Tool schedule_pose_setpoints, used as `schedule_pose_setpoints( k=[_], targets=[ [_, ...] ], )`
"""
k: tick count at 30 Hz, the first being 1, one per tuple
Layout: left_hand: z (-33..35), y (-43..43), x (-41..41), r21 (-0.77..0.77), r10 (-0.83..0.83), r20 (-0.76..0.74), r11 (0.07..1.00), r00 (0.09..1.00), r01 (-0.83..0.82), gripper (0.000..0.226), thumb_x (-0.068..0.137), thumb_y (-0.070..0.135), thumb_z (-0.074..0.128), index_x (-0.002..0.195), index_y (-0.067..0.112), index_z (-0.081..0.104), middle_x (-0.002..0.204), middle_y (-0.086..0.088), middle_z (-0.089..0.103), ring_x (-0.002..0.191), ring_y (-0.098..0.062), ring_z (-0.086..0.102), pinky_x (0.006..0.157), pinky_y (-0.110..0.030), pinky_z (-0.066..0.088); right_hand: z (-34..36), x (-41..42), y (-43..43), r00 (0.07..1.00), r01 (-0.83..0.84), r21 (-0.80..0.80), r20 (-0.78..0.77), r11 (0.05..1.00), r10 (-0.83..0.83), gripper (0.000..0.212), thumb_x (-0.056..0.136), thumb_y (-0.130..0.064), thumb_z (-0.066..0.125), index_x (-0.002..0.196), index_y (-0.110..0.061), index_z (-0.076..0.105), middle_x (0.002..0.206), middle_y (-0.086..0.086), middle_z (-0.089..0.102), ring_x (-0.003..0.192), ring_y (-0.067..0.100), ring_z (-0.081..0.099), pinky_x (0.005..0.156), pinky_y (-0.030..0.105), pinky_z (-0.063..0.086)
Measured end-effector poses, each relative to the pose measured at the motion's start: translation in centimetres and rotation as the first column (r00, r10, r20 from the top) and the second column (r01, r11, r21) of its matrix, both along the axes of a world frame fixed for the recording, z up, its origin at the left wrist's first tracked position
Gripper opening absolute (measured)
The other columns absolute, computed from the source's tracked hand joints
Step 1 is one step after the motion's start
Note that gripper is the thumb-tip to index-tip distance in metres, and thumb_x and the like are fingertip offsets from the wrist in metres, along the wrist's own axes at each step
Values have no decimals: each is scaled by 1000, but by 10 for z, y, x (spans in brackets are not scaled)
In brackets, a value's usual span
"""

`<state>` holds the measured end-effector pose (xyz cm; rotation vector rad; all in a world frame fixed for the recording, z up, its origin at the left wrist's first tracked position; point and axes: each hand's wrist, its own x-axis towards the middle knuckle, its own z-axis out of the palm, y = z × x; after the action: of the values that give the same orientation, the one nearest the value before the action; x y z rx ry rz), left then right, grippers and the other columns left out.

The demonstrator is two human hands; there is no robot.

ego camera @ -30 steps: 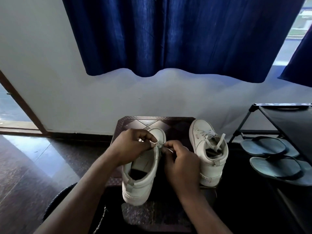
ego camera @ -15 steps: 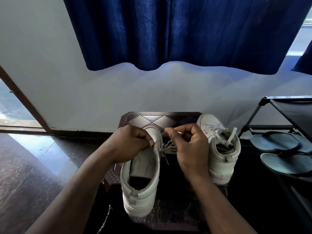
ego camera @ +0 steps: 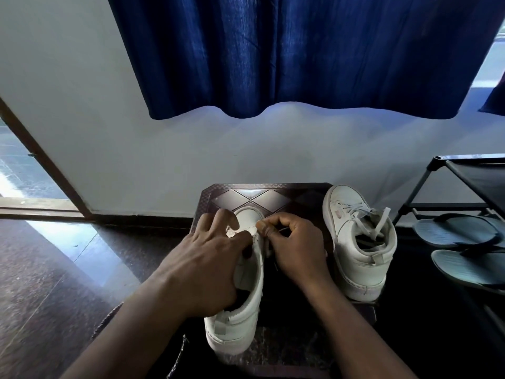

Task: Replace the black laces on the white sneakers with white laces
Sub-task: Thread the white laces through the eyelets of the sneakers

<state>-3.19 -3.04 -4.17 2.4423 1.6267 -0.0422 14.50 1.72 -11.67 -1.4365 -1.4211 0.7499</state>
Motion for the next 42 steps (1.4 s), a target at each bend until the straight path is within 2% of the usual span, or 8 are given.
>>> schedule_pose_setpoints(
  k=[5, 12, 17, 23, 26, 30, 36, 42],
  targets=[
    [9, 10, -2, 248, -179, 176, 960, 968, 133, 17, 71, 42, 56, 81, 32, 64, 96, 20, 54, 98, -14, 51, 85, -35, 52, -6, 3, 1, 1000, -8, -37, 14, 999, 8, 14, 94, -36, 73, 86, -25, 78, 76, -18, 74, 72, -4, 67, 69, 15, 49],
    [7, 16, -15, 465, -277, 358, 881, 892, 88, 17, 99, 29, 61, 106, 25, 75, 112, 17, 70, 99, -11, 71, 78, -40, 59, -8, 2, -1, 999, -38, -14, 10, 999, 38, 15, 94, -34, 72, 83, -25, 76, 76, -20, 74, 74, -1, 69, 72, 23, 53],
    [7, 14, -16, 385, -297, 375, 912, 878, 144, 18, 101, 46, 59, 104, 35, 73, 98, 23, 66, 89, 1, 66, 74, -27, 54, -8, -2, -1, 1000, -14, 6, 15, 1000, 14, 16, 93, -35, 74, 82, -24, 75, 75, -18, 74, 72, -1, 68, 73, 25, 54],
    [8, 13, -24, 125, -197, 285, 978, 938, 167, 47, 71, 55, 80, 115, 42, 68, 98, 34, 52, 94, 18, 50, 79, -2, 35, -9, -5, 1, 997, 29, -24, 71, 999, -27, 17, 93, -39, 74, 85, -24, 75, 77, -14, 75, 72, 3, 68, 78, 32, 55],
    [7, 11, -19, 145, -111, 258, 987, 960, 75, 41, 66, 48, 69, 106, 39, 70, 92, 27, 54, 84, 11, 52, 75, -9, 41, -10, -5, 0, 998, 34, -18, 61, 999, -33, 18, 93, -39, 73, 83, -24, 74, 75, -15, 74, 71, 2, 67, 77, 34, 55],
    [13, 10, -14, 334, -246, 184, 926, 952, 175, 25, 84, 32, 51, 92, 27, 74, 91, 14, 68, 89, -8, 64, 80, -36, 55, -10, -6, -3, 998, 40, 16, 45, 999, -41, 17, 93, -38, 72, 82, -25, 74, 74, -16, 73, 71, 1, 67, 76, 35, 55],
    [4, 8, -12, 385, -375, 261, 886, 890, 260, 38, 89, 11, 49, 111, 28, 75, 116, 19, 70, 97, -7, 71, 73, -33, 60, -11, -6, -4, 998, 63, 37, 29, 997, -64, 14, 93, -35, 73, 83, -25, 74, 72, -17, 73, 70, 0, 67, 75, 35, 55],
    [4, 12, -19, 342, -387, 296, 897, 873, 281, 37, 89, 7, 57, 112, 28, 76, 112, 18, 72, 100, 0, 69, 81, -27, 57, -14, -9, -2, 995, 62, 39, 82, 997, -65, 18, 93, -40, 72, 84, -24, 73, 74, -14, 73, 70, 3, 67, 74, 36, 55]
  ],
)
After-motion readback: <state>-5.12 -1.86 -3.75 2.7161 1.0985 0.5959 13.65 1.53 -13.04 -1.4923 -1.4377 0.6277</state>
